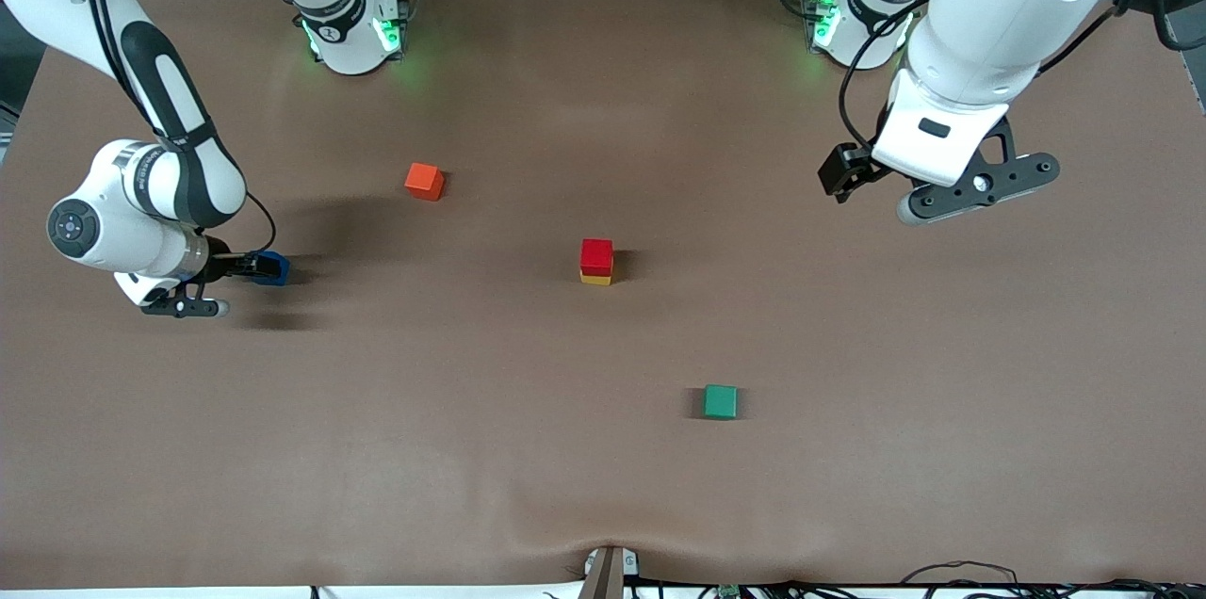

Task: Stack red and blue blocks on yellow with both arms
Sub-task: 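Raise the left gripper away while the right gripper reaches the blue cube, then close the right gripper on the blue cube and lift it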

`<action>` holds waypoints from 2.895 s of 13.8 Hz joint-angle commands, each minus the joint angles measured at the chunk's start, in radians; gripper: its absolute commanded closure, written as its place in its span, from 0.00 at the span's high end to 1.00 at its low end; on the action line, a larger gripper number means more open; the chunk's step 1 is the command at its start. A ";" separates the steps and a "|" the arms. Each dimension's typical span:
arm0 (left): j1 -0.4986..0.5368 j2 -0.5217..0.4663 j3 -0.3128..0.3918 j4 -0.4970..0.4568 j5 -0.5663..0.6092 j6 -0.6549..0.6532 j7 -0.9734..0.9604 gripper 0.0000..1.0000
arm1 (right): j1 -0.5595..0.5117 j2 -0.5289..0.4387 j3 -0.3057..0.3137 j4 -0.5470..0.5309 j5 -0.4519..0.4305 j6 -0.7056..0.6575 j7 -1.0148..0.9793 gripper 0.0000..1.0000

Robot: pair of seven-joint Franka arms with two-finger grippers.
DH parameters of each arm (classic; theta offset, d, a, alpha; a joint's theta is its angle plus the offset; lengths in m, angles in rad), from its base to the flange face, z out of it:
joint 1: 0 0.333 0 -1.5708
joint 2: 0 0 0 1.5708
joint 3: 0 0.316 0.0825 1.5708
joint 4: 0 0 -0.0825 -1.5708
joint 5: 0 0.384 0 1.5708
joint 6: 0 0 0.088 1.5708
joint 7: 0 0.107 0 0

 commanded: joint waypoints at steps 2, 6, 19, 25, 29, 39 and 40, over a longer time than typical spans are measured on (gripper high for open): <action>0.030 -0.044 -0.003 -0.028 0.015 -0.011 0.061 1.00 | -0.018 0.004 0.012 -0.014 0.022 0.016 -0.056 0.44; 0.072 -0.063 -0.005 -0.030 0.015 -0.009 0.127 1.00 | -0.039 0.014 0.012 -0.014 0.051 0.009 -0.188 0.07; 0.110 -0.070 -0.005 -0.030 0.015 0.022 0.211 1.00 | -0.015 -0.041 0.038 0.137 0.086 -0.261 -0.196 0.00; 0.142 -0.066 -0.005 -0.030 0.015 0.034 0.223 1.00 | -0.009 -0.104 0.037 0.242 0.086 -0.418 -0.188 0.00; 0.147 -0.063 -0.005 -0.039 0.009 0.035 0.223 1.00 | -0.013 -0.143 0.035 0.334 0.086 -0.551 -0.186 0.00; 0.164 -0.052 -0.005 -0.039 0.005 0.066 0.223 1.00 | 0.051 -0.235 0.040 0.538 0.104 -0.818 -0.067 0.00; 0.165 -0.051 -0.005 -0.039 0.005 0.068 0.223 1.00 | 0.069 -0.235 0.040 0.567 0.106 -0.841 -0.041 0.00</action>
